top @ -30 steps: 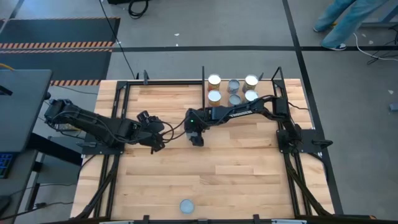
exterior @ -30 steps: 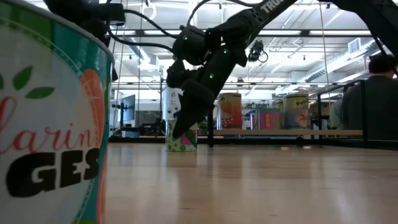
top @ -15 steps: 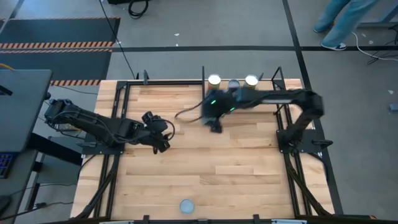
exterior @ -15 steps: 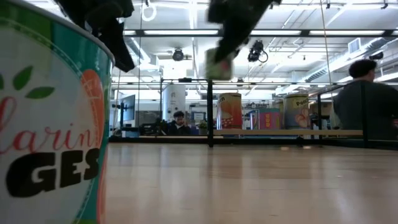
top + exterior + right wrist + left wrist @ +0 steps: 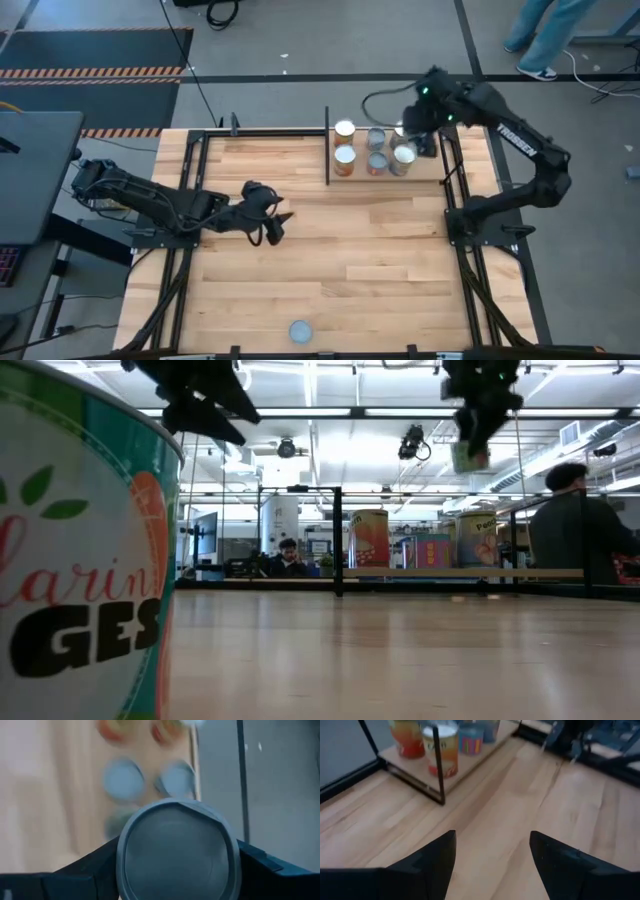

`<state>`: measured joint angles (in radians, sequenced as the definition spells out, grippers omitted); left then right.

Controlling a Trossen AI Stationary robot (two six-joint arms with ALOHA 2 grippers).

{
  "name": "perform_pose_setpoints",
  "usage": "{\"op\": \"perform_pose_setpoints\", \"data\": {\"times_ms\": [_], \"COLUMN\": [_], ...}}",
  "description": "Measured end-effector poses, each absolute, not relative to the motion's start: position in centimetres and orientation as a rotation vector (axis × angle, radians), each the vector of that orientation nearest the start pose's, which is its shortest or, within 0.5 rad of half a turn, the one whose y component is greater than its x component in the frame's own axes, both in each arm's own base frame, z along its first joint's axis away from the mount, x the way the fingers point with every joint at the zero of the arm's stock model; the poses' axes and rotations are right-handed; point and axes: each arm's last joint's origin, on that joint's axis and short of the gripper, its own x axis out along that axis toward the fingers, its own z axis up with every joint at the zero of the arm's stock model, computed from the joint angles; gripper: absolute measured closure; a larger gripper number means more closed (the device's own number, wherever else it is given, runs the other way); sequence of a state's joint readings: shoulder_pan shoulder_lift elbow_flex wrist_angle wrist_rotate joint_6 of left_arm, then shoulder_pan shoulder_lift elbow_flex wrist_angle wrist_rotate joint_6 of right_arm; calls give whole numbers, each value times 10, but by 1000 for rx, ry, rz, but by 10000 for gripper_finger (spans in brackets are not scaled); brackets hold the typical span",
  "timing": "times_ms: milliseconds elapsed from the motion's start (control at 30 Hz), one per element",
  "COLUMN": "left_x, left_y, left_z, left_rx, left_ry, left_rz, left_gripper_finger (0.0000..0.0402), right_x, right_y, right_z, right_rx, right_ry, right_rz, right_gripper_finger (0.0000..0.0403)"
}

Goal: Pick and place cans onto a shelf
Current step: Put the small green can on the shelf

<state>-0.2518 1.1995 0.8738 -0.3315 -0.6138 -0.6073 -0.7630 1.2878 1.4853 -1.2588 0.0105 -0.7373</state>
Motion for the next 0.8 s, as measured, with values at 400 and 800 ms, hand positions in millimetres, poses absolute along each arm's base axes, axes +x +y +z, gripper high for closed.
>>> {"op": "perform_pose_setpoints", "data": {"times_ms": [400, 800], "left_x": [252, 253], "left_y": [-31, -16], "left_z": [280, 281], "left_rx": [-138, -158], "left_ry": [418, 404], "left_rz": [527, 586], "left_gripper_finger": [143, 143], "right_x": [129, 128], "right_y": [-198, -208], "right_z": [343, 335], "right_rx": [-69, 580], "right_ry": [1235, 889], "right_rz": [-497, -1262], "right_gripper_finger": [120, 120]}}
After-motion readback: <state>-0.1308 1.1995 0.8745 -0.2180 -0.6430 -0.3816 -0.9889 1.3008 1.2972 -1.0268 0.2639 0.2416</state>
